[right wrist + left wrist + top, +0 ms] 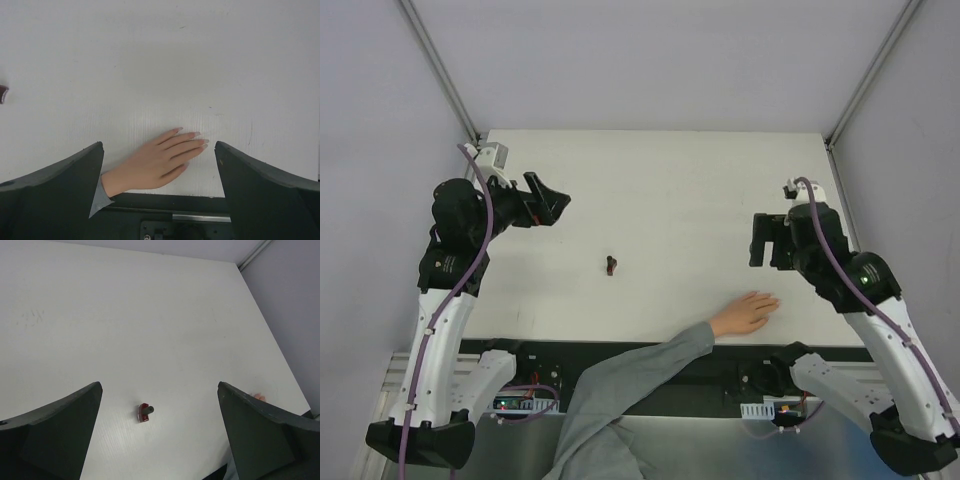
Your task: Paint the nails
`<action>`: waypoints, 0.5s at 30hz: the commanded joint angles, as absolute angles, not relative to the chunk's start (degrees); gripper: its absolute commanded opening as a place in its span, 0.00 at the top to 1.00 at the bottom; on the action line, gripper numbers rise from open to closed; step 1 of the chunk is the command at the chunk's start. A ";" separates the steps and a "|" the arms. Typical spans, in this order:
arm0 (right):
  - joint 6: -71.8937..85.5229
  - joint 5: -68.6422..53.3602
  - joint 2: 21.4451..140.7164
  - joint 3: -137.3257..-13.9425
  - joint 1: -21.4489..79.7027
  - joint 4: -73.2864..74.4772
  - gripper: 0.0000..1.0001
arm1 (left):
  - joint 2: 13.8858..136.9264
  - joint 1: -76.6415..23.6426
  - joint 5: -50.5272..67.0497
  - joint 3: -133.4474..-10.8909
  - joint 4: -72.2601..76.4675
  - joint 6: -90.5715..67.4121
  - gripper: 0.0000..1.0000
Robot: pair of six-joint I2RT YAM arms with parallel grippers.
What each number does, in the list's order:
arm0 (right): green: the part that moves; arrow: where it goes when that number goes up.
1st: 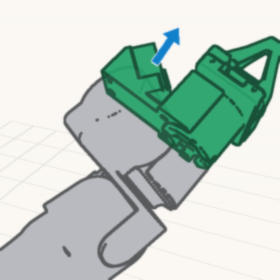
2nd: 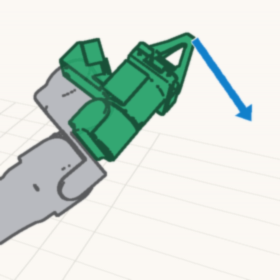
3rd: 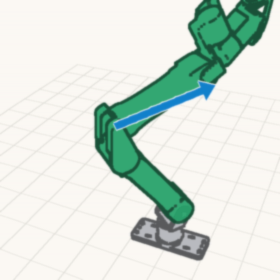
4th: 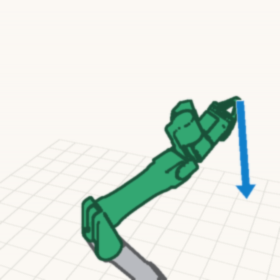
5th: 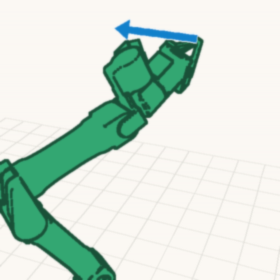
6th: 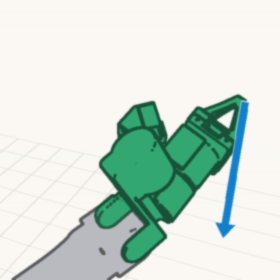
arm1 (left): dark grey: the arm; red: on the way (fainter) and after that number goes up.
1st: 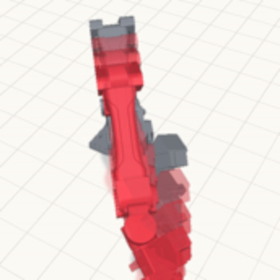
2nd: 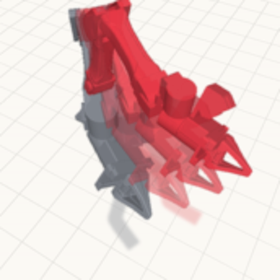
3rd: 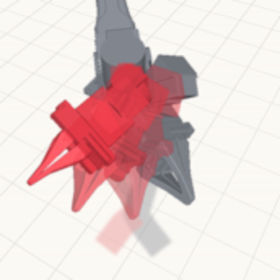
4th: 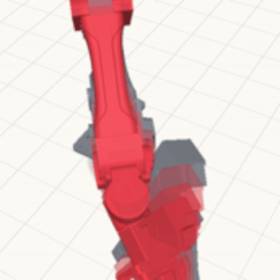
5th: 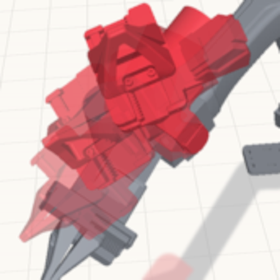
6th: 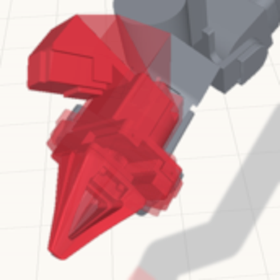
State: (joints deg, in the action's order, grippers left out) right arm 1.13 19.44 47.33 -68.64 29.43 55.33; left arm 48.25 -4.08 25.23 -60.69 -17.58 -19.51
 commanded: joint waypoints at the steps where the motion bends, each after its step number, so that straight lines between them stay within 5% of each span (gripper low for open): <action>1: 4.30 16.98 53.51 -71.28 29.09 54.86 0.04 | 45.88 -4.13 22.61 -59.24 -20.03 -18.72 0.01; 4: 8.25 10.63 58.51 -71.37 31.80 46.88 0.04 | 44.21 -4.48 16.82 -57.92 -22.92 -18.81 0.01; 15: 38.92 30.58 94.63 -94.46 56.85 49.13 0.04 | 35.87 -8.52 -5.71 -52.91 -32.51 -19.25 0.01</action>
